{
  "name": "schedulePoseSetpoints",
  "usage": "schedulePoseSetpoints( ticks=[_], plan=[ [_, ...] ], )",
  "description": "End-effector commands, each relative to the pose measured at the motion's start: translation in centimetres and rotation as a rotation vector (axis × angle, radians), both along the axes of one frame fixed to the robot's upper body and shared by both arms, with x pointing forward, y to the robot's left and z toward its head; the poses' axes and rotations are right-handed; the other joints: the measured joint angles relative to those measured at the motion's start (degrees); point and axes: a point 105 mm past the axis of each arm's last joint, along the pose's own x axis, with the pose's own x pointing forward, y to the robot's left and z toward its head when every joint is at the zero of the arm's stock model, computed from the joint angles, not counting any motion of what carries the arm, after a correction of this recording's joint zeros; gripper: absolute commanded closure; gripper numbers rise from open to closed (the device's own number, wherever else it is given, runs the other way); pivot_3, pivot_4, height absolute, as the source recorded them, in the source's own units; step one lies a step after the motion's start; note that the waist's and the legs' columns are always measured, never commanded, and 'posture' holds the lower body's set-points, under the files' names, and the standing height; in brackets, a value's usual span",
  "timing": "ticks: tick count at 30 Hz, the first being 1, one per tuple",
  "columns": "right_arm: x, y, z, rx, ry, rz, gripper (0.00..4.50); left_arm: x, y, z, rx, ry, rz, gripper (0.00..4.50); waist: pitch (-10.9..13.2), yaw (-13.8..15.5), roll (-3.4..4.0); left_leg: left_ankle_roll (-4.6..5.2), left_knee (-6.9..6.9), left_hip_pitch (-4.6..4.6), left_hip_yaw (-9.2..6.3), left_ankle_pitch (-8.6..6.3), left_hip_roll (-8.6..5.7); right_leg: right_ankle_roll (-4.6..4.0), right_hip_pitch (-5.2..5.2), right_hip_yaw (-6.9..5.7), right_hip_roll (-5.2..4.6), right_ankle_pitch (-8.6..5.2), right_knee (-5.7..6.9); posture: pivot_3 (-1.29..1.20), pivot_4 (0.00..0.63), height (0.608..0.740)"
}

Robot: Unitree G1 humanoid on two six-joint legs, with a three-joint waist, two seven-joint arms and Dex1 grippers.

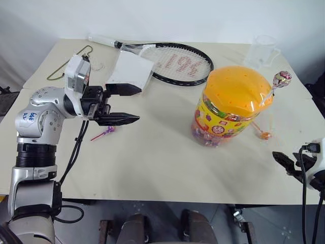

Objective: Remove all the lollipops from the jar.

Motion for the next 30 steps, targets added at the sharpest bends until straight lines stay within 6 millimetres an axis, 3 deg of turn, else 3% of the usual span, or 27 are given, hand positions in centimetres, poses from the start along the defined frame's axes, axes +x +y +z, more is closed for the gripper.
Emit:
schedulePoseSetpoints(
  ticks=[1, 6, 10, 14, 21, 30],
  plan=[
    [-1.3, 0.5, 3.0, -0.034, -0.103, 0.047, 0.01, -0.2, 0.2, 1.5, -0.028, -0.053, 0.004, 0.0, 0.0, 0.05, 0.0, 0.0, 0.0, 0.0, 0.0, 0.0, 0.0, 0.0, 0.0, 0.0, 0.0, 0.0, 0.0, 0.0, 0.15, 0.74],
    [-2.5, 2.6, 6.3, -0.07, -0.196, 0.184, 0.01, 0.2, 0.2, 1.6, -0.029, -0.053, 0.004, 0.0, 0.0, 0.03, 0.0, 0.0, 0.0, 0.01, 0.0, 0.0, 0.0, 0.0, 0.03, 0.0, 0.0, 0.0, -0.01, 0.0, 0.15, 0.74],
    [-3.5, 6.0, 10.5, -0.108, -0.298, 0.39, 0.01, 0.4, -0.1, 1.9, -0.029, -0.06, -0.012, 0.0, 0.0, 0.06, 0.0, 0.0, -0.01, 0.05, -0.02, 0.0, 0.0, 0.0, 0.04, 0.02, 0.0, 0.0, 0.0, 0.0, 0.15, 0.74],
    [-2.9, 8.3, 13.8, -0.161, -0.38, 0.51, 0.01, 0.6, -0.3, 2.0, -0.032, -0.064, -0.029, 0.0, 0.0, -0.04, -0.01, 0.0, -0.01, 0.07, -0.03, 0.0, 0.0, -0.01, 0.04, 0.05, 0.0, 0.0, 0.01, 0.0, 0.15, 0.74],
    [-1.9, 11.3, 15.7, -0.195, -0.401, 0.652, 0.01, 0.8, -0.6, 2.1, -0.034, -0.069, -0.039, 0.0, 0.0, 0.19, -0.02, 0.01, 0.0, 0.04, -0.04, 0.0, -0.01, -0.01, 0.06, 0.0, 0.0, 0.01, -0.03, 0.0, 0.15, 0.74],
    [0.1, 12.5, 17.5, -0.191, -0.463, 0.725, 0.01, 0.6, -0.8, 2.1, -0.043, -0.072, -0.038, 0.0, 0.0, 0.08, -0.02, 0.0, 0.01, 0.02, -0.03, 0.0, 0.0, 0.0, 0.04, -0.01, 0.0, 0.01, -0.03, 0.0, 0.15, 0.74]
  ],
)
